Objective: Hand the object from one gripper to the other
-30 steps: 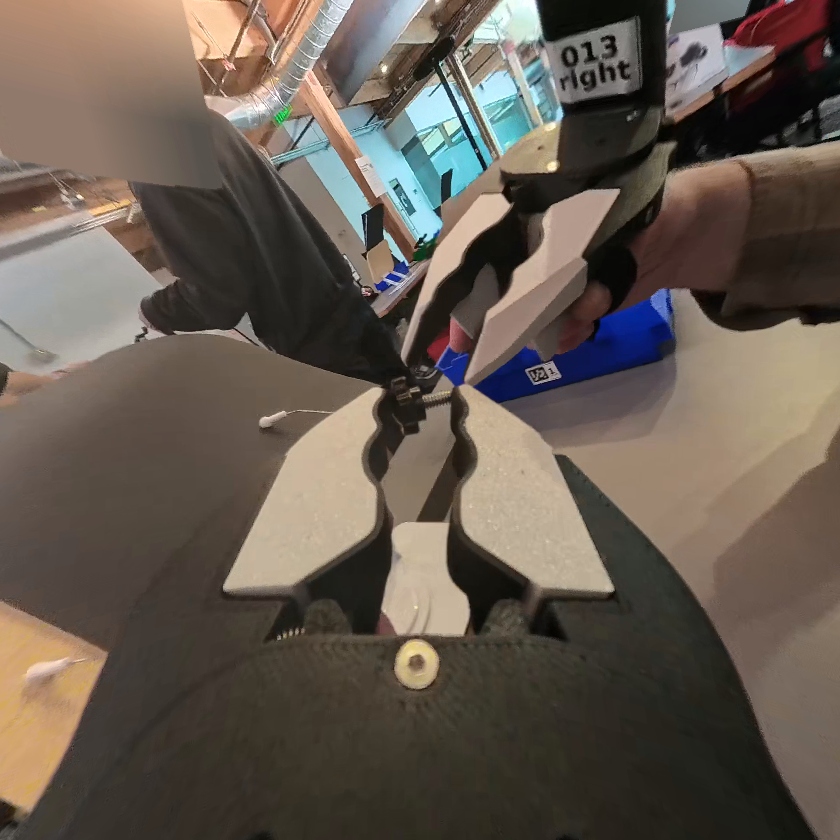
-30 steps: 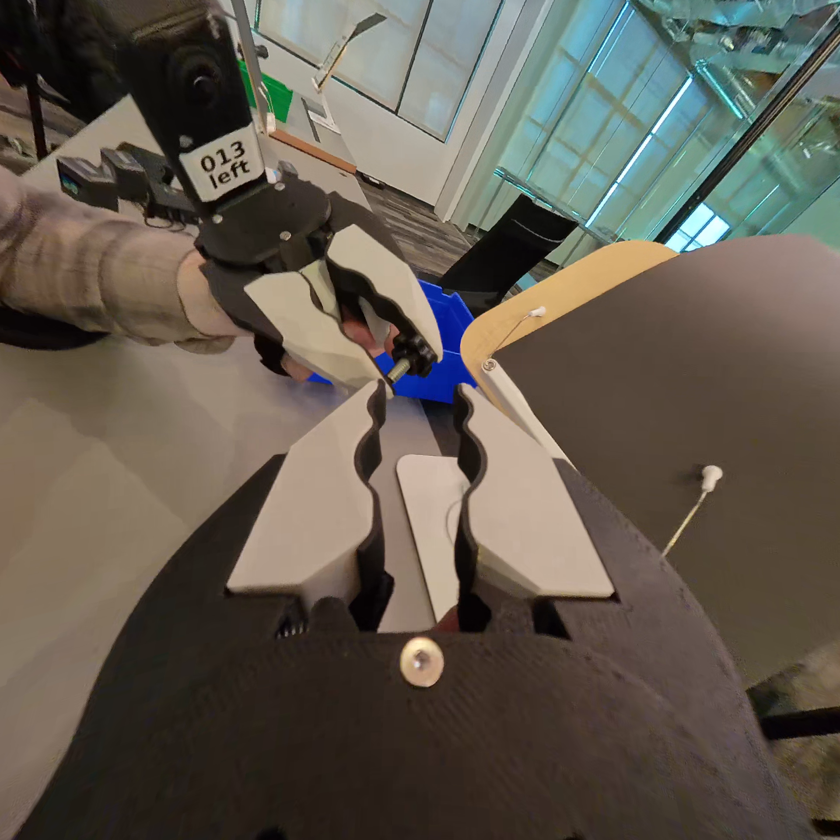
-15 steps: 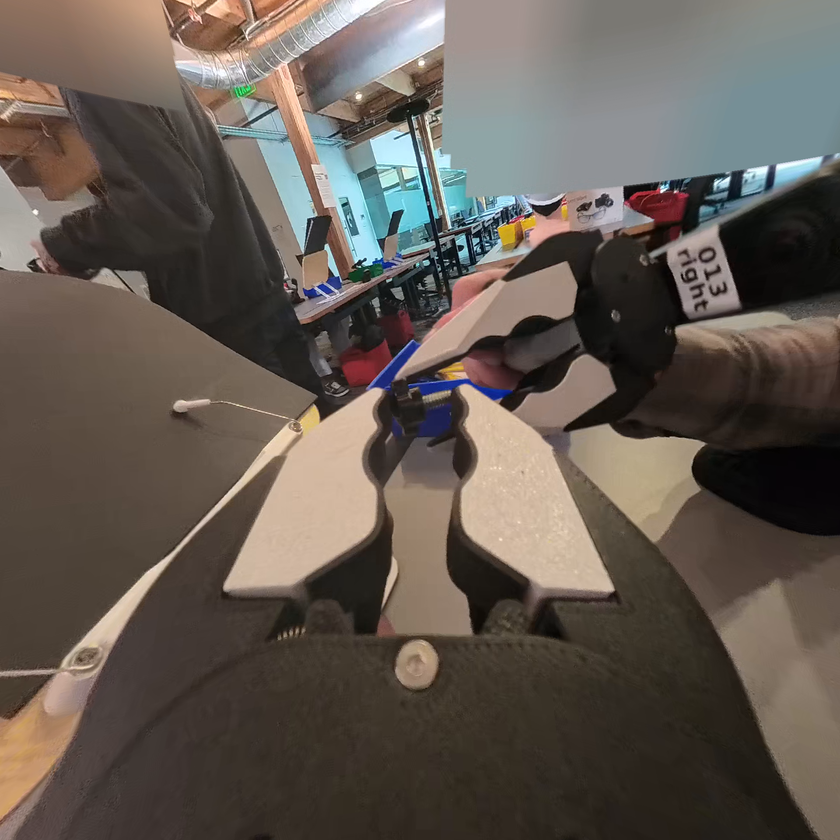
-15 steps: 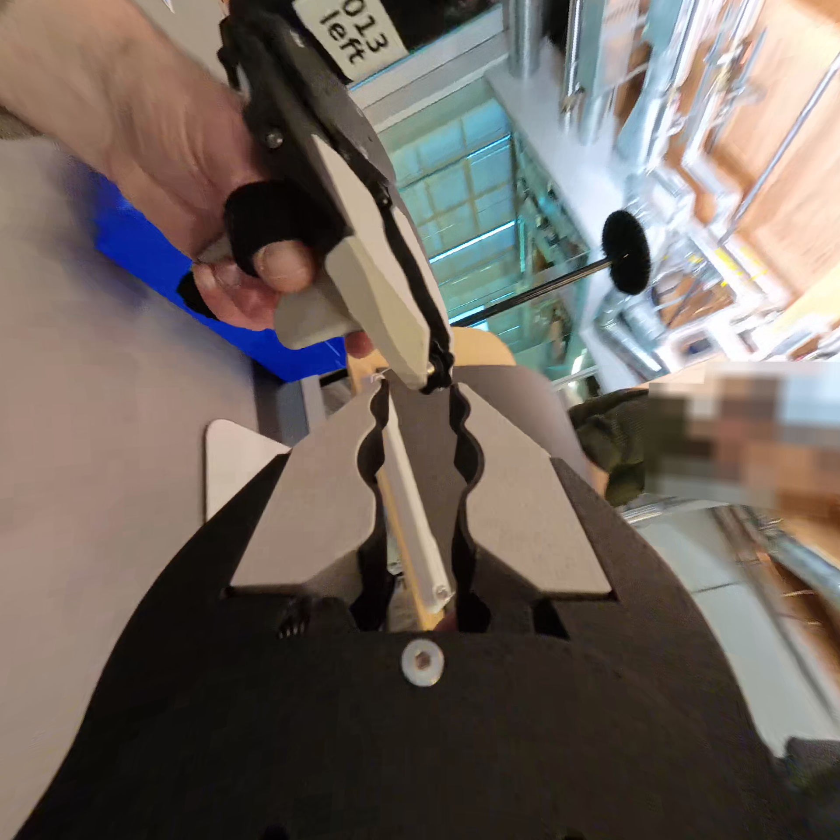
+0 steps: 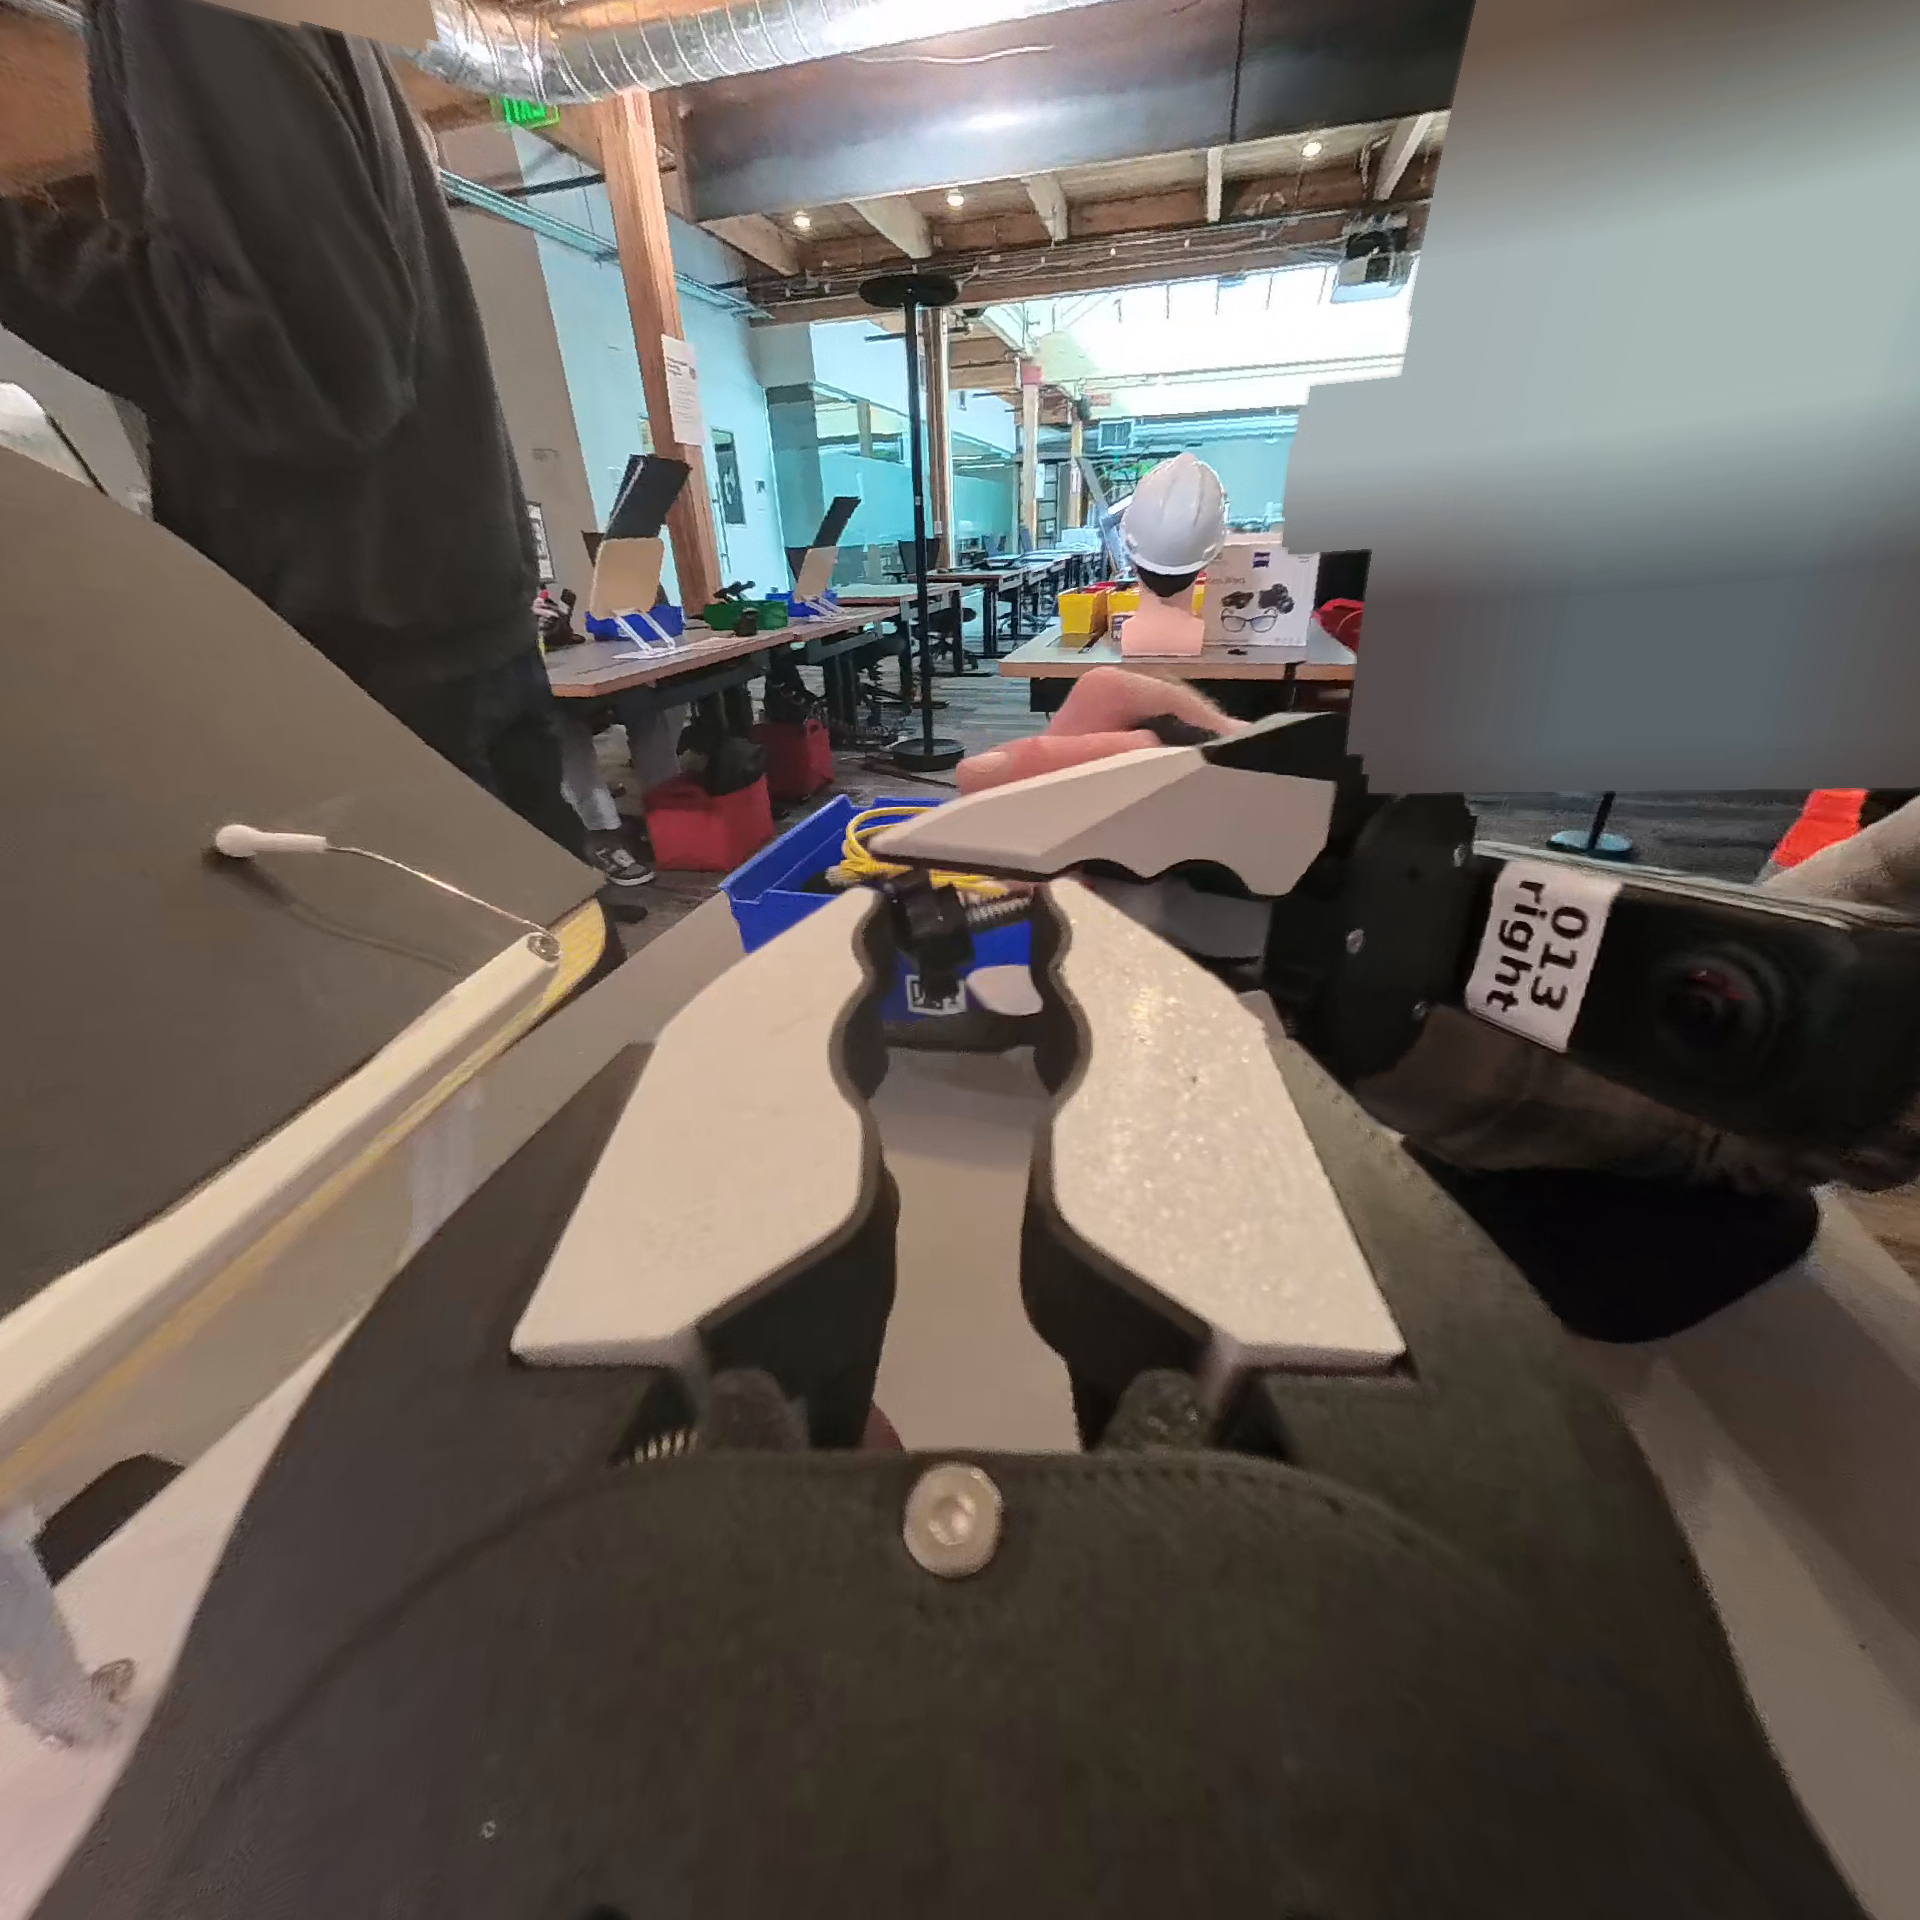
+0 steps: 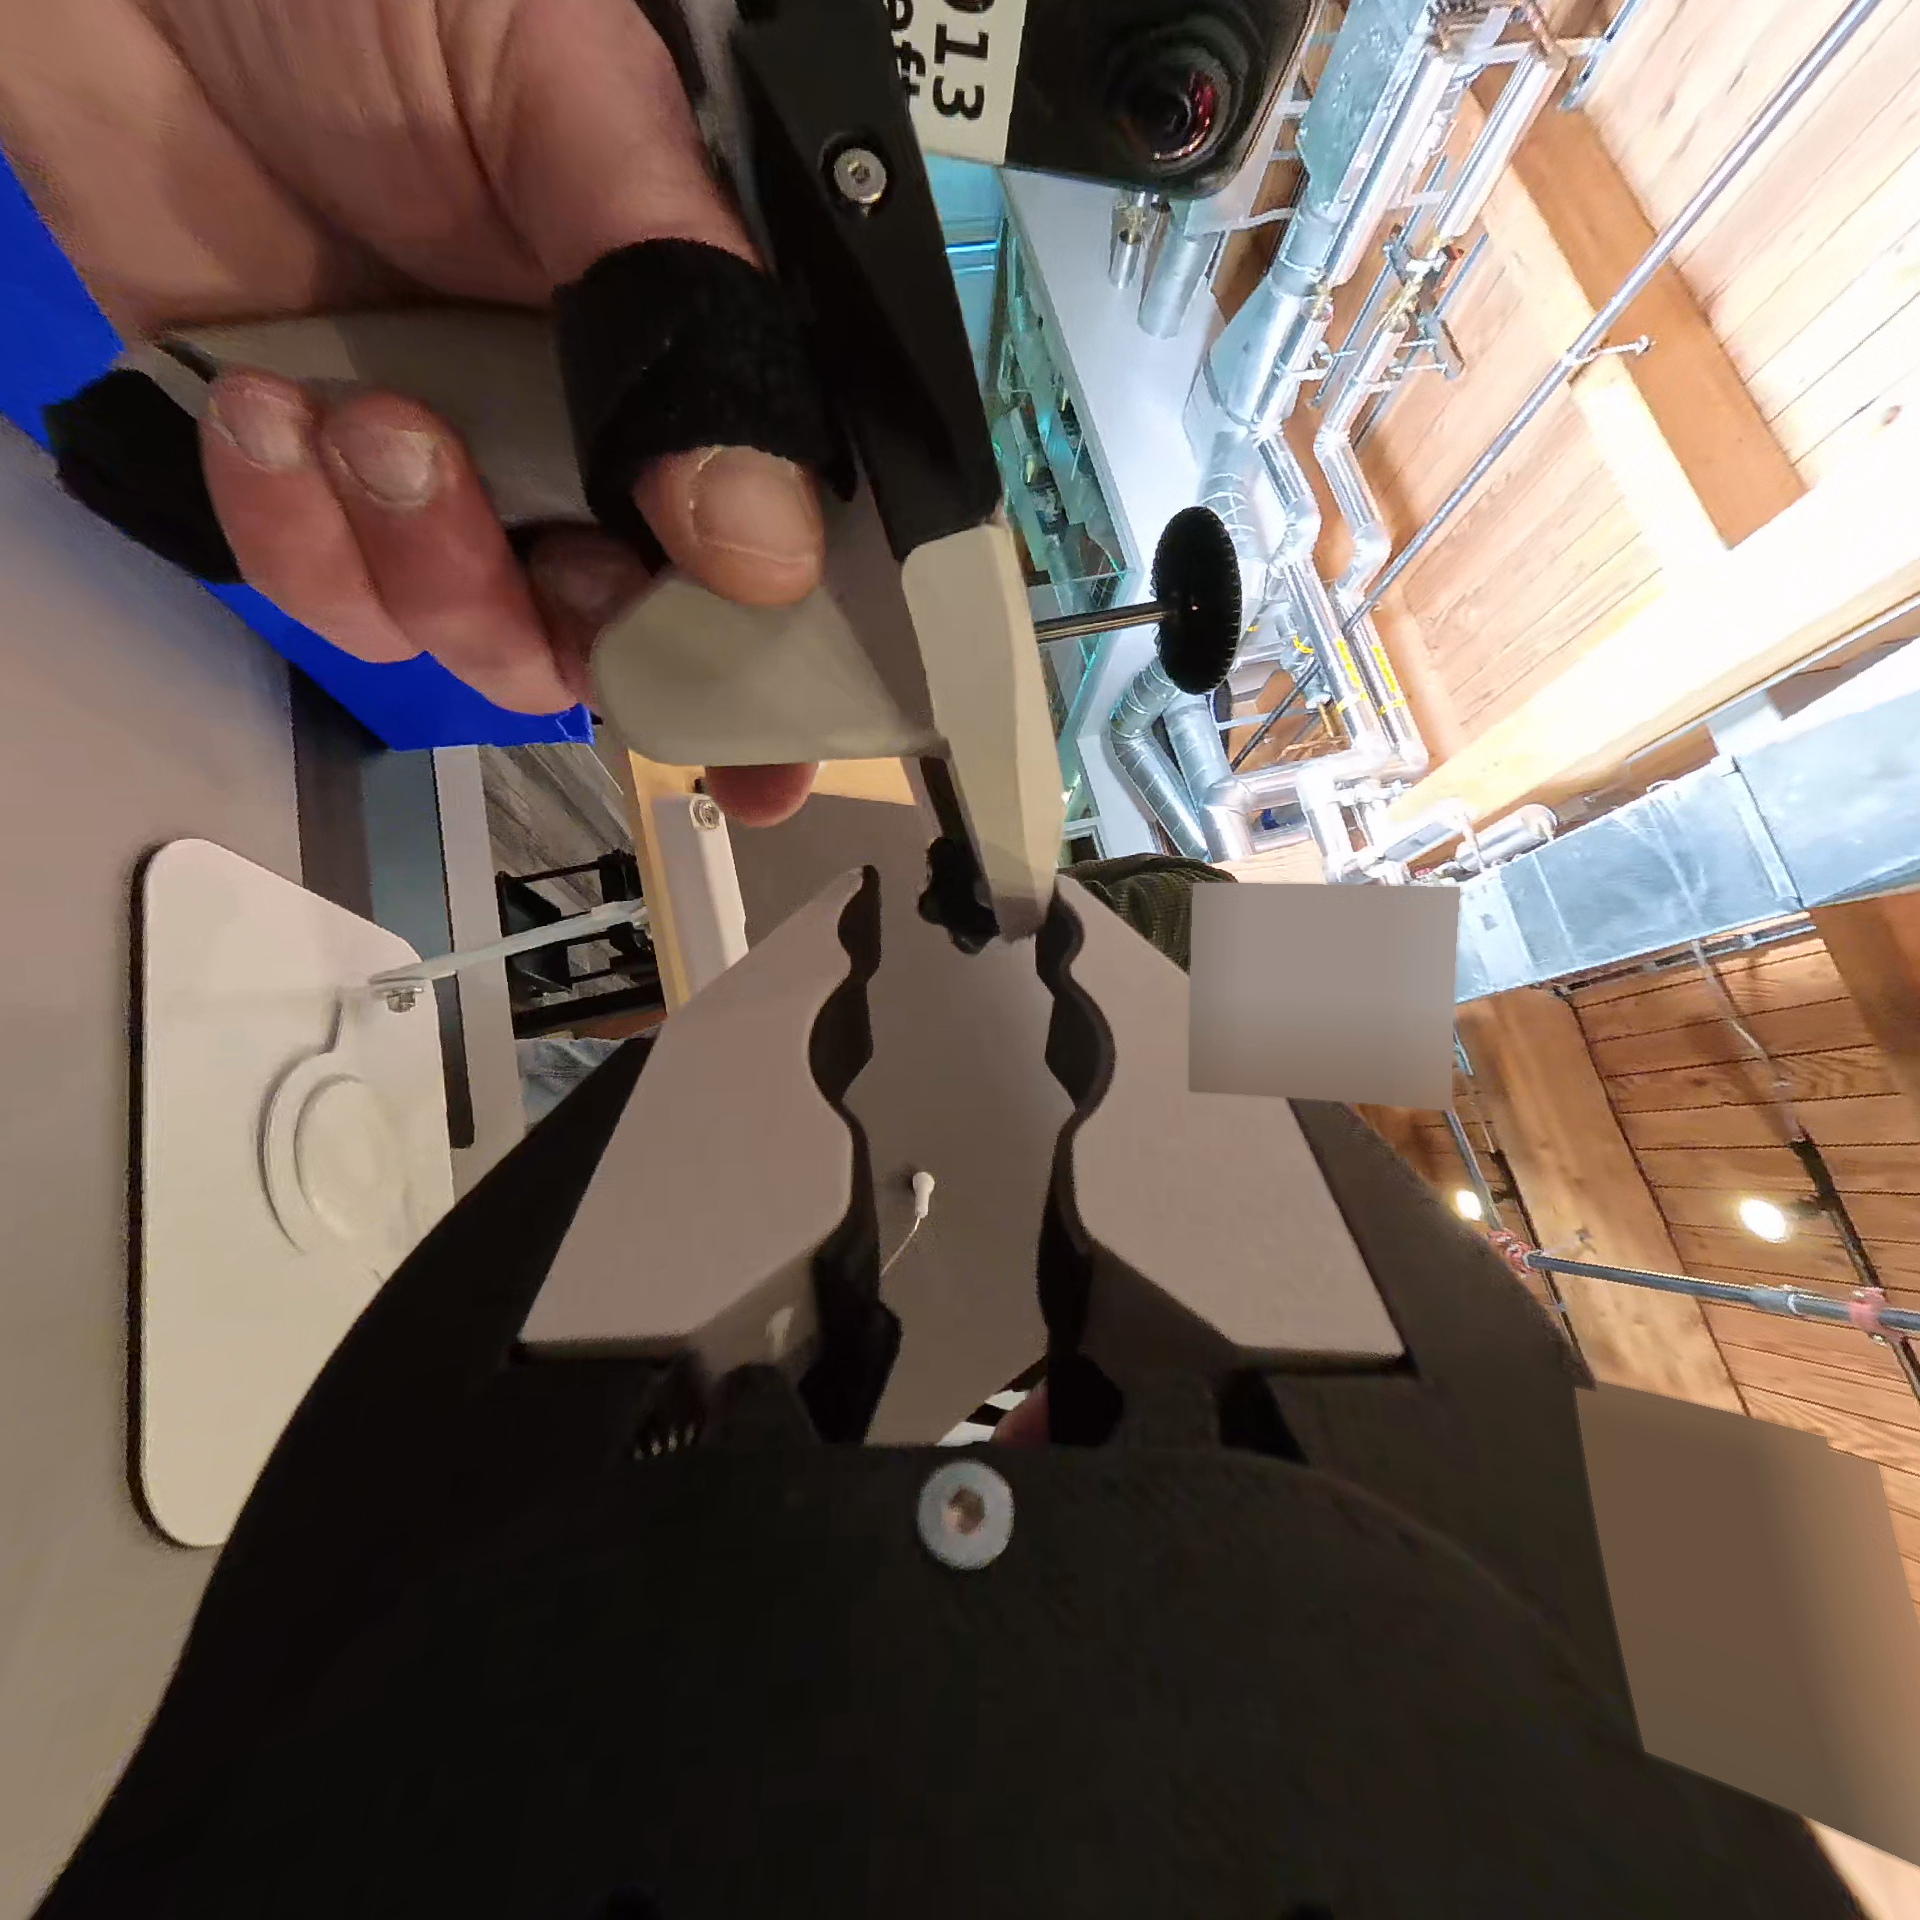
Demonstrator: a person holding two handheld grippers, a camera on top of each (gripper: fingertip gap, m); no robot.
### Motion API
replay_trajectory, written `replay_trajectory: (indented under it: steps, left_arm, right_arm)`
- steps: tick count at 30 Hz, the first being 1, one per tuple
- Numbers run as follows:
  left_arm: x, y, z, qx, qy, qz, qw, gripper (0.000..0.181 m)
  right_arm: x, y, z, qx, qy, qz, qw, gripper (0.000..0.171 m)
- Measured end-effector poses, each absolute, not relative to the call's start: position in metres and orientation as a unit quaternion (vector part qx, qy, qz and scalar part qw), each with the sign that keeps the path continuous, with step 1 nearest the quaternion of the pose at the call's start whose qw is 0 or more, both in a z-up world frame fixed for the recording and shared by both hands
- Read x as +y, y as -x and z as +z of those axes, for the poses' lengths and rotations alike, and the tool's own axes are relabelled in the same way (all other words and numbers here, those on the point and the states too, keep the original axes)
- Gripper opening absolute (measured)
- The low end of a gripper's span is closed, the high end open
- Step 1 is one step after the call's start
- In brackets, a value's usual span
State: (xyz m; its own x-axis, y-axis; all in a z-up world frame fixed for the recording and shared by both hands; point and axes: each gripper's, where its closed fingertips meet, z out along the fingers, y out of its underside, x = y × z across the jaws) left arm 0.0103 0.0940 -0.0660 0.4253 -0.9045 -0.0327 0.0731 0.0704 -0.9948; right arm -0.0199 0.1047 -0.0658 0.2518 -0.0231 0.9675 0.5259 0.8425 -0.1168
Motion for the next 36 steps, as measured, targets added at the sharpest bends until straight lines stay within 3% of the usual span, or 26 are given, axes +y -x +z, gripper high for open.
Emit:
replay_trajectory:
  steps: [13, 17, 20, 27, 32, 36]
  left_arm:
    - [0.091, -0.015, -0.066, 0.372, 0.556, -0.398, 0.628, 0.024]
    - [0.09, -0.008, -0.056, 0.372, 0.539, -0.388, 0.648, 0.027]
    - [0.096, 0.001, -0.052, 0.389, 0.525, -0.318, 0.687, 0.031]
    - [0.102, 0.001, -0.065, 0.509, 0.408, 0.062, 0.756, 0.046]
    - [0.103, -0.005, -0.073, 0.525, 0.378, 0.122, 0.753, 0.052]
    - [0.101, -0.009, -0.078, 0.539, 0.348, 0.17, 0.748, 0.044]
  right_arm:
    - [0.101, 0.018, -0.062, -0.582, 0.26, -0.091, 0.765, 0.019]
    - [0.106, 0.011, -0.054, -0.558, 0.307, -0.006, 0.771, 0.019]
    - [0.11, 0.006, -0.046, -0.515, 0.375, 0.15, 0.756, 0.019]
    - [0.104, 0.013, -0.057, -0.442, 0.476, 0.508, 0.566, 0.018]
    - [0.088, 0.016, -0.061, -0.417, 0.472, 0.636, 0.446, 0.019]
    - [0.078, 0.022, -0.07, -0.419, 0.471, 0.669, 0.394, 0.019]
